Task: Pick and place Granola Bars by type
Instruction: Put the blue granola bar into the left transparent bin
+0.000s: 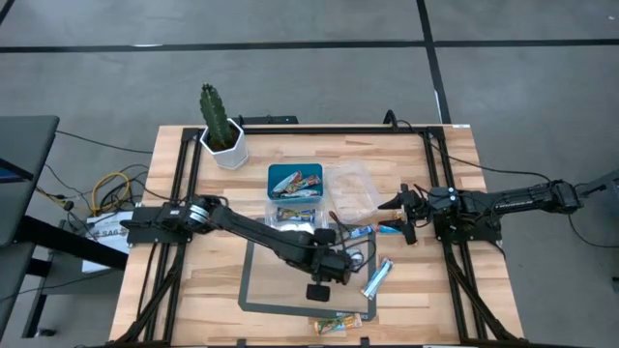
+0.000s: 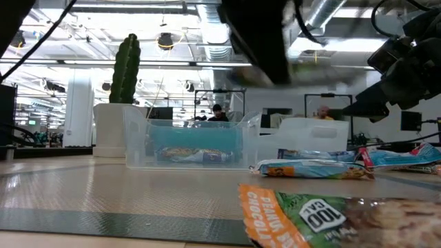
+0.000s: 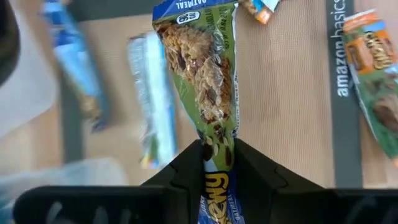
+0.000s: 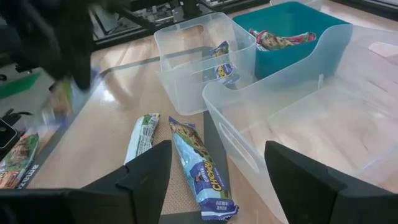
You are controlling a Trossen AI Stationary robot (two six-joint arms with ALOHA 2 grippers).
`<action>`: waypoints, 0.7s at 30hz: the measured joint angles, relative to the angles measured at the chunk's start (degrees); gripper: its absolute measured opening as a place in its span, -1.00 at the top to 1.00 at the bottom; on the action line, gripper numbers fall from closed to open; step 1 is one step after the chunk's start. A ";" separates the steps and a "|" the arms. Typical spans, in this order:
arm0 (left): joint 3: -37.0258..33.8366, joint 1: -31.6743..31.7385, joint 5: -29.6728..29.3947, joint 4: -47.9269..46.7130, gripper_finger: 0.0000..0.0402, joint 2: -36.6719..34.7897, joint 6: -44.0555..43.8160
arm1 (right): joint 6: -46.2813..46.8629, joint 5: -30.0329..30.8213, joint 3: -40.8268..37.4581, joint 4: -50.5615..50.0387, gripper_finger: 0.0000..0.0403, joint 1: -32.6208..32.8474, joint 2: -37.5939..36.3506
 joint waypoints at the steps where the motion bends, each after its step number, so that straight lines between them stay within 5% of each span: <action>1: 0.00 0.00 -0.29 -1.61 0.63 -1.23 -0.16 | 0.00 0.00 0.00 0.00 -0.24 0.00 0.00; 21: 0.00 5.57 -2.97 -26.75 0.63 -19.55 -4.85 | -0.01 0.00 0.00 0.00 -0.24 0.00 -0.01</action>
